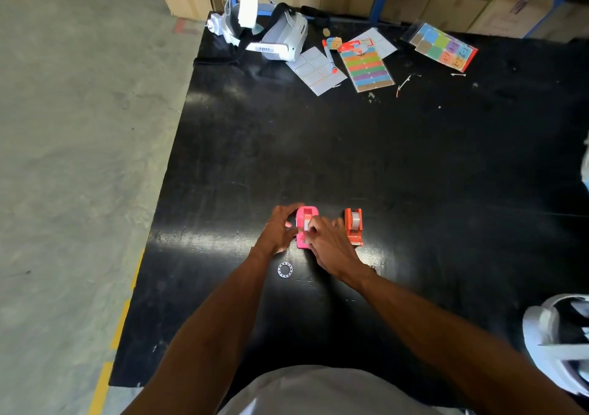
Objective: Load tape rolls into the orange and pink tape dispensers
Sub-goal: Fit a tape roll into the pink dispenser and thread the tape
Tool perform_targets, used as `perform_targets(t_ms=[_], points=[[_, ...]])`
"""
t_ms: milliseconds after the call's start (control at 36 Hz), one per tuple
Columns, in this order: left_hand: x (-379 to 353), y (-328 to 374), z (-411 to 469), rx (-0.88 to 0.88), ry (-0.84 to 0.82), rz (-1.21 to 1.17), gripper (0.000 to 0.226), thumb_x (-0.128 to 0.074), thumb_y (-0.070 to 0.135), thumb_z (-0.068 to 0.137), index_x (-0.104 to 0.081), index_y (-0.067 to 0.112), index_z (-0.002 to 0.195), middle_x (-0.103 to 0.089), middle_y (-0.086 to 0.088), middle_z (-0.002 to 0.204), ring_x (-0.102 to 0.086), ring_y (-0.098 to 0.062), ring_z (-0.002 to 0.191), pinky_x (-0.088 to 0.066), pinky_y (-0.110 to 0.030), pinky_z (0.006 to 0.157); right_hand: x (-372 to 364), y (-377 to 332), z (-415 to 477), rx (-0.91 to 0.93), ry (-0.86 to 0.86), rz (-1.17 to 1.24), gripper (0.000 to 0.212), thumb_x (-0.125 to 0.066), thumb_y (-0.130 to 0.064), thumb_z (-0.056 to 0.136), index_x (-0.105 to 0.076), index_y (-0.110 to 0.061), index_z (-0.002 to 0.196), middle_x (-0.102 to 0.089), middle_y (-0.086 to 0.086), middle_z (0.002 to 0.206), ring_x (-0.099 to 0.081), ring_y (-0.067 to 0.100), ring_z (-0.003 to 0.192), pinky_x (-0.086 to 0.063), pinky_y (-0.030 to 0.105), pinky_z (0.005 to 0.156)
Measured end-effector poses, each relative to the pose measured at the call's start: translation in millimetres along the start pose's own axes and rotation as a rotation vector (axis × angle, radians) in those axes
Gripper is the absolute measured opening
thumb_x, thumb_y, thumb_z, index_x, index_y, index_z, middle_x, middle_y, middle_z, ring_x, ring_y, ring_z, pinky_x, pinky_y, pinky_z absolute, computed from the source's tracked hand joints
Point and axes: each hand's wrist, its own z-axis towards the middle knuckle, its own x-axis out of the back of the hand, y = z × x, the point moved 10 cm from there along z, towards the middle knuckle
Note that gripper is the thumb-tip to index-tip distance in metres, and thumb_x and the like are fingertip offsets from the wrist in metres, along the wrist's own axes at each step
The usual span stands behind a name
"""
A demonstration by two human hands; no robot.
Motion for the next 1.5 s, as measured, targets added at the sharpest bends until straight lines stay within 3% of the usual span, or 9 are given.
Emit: perform_targets(t_ms=[278, 389, 528, 639, 750, 861, 1028, 1278, 1500], points=[[0.4, 1.9, -1.6, -0.004, 0.004, -0.003, 0.057, -0.071, 0.0, 0.087, -0.053, 0.007, 0.141, -0.048, -0.022, 0.135, -0.054, -0.03, 0.123, -0.047, -0.035, 0.105, -4.0, -3.0, -0.3, -0.032, 0.02, -0.012, 0.018, -0.05, -0.015, 0.094, -0.066, -0.01, 0.102, -0.056, 0.011, 0.116, -0.054, 0.029, 0.102, -0.038, 0.043, 0.088], [0.7, 3.2, -1.7, -0.003, 0.006, -0.014, 0.056, -0.07, -0.003, 0.087, -0.053, 0.006, 0.14, -0.049, -0.023, 0.135, -0.056, -0.033, 0.122, -0.048, -0.044, 0.105, -4.6, -7.7, -3.5, -0.049, 0.05, -0.018, 0.017, -0.052, -0.01, 0.092, -0.067, -0.008, 0.098, -0.06, 0.011, 0.11, -0.056, 0.028, 0.098, -0.037, 0.042, 0.085], [0.8, 5.2, -2.2, -0.004, 0.013, -0.016, 0.057, -0.071, -0.004, 0.086, -0.054, 0.003, 0.139, -0.053, -0.025, 0.133, -0.058, -0.033, 0.121, -0.049, -0.047, 0.103, -21.0, -5.6, -10.5, -0.096, 0.011, -0.035, 0.029, -0.043, -0.009, 0.096, -0.065, -0.013, 0.114, -0.061, 0.008, 0.114, -0.055, 0.027, 0.102, -0.038, 0.04, 0.092], [0.8, 6.6, -5.1, -0.003, 0.032, -0.024, 0.057, -0.067, -0.009, 0.086, -0.053, 0.002, 0.14, -0.053, -0.026, 0.133, -0.057, -0.035, 0.122, -0.048, -0.045, 0.105, -36.4, -7.8, -27.0, -0.078, -0.019, -0.066, 0.02, -0.049, -0.012, 0.095, -0.067, -0.01, 0.103, -0.062, 0.009, 0.106, -0.057, 0.028, 0.096, -0.043, 0.042, 0.086], [0.2, 5.1, -9.8, 0.019, 0.043, 0.004, 0.059, -0.064, -0.003, 0.091, -0.048, 0.009, 0.146, -0.05, -0.022, 0.135, -0.058, -0.032, 0.122, -0.047, -0.028, 0.102, -41.1, -11.8, -38.4, -0.056, -0.016, -0.102, 0.006, -0.067, -0.015, 0.084, -0.071, -0.01, 0.083, -0.064, 0.007, 0.092, -0.06, 0.026, 0.084, -0.046, 0.041, 0.076], [2.2, 4.3, -15.9, 0.053, 0.07, 0.022, 0.065, -0.068, 0.003, 0.09, -0.041, 0.009, 0.149, -0.05, -0.022, 0.137, -0.058, -0.033, 0.124, -0.047, -0.043, 0.109, -48.7, -9.0, -47.9, -0.043, -0.039, -0.102, 0.014, -0.058, -0.015, 0.09, -0.072, -0.011, 0.091, -0.062, 0.007, 0.093, -0.058, 0.026, 0.09, -0.043, 0.042, 0.082], [2.3, 7.9, -26.6, 0.102, 0.055, 0.056, 0.067, -0.065, 0.005, 0.091, -0.035, 0.006, 0.15, -0.048, -0.021, 0.143, -0.054, -0.033, 0.13, -0.043, -0.038, 0.109, -43.3, -0.1, -66.8, -0.048, -0.044, -0.107, 0.018, -0.054, -0.018, 0.09, -0.072, -0.018, 0.092, -0.062, 0.003, 0.094, -0.058, 0.025, 0.092, -0.04, 0.041, 0.081], [6.8, -12.9, -66.6, 0.206, 0.17, 0.192, 0.028, -0.055, -0.002, 0.089, -0.06, -0.003, 0.117, -0.059, -0.024, 0.121, -0.056, -0.037, 0.114, -0.041, -0.034, 0.096, -29.4, 48.7, -113.5, -0.289, 0.005, -0.035, 0.024, -0.047, -0.025, 0.097, -0.068, -0.024, 0.109, -0.064, 0.0, 0.113, -0.057, 0.023, 0.109, -0.035, 0.038, 0.095], [-23.6, -27.9, -108.8, 0.224, 0.104, 0.35, 0.056, -0.073, 0.03, 0.086, -0.052, 0.015, 0.136, -0.043, -0.011, 0.139, -0.045, -0.032, 0.131, -0.042, -0.042, 0.111, -24.2, 98.5, -154.6, -0.515, 0.011, 0.004, 0.031, -0.056, -0.037, 0.094, -0.054, -0.023, 0.123, -0.053, 0.003, 0.124, -0.053, 0.023, 0.113, -0.04, 0.036, 0.092]])
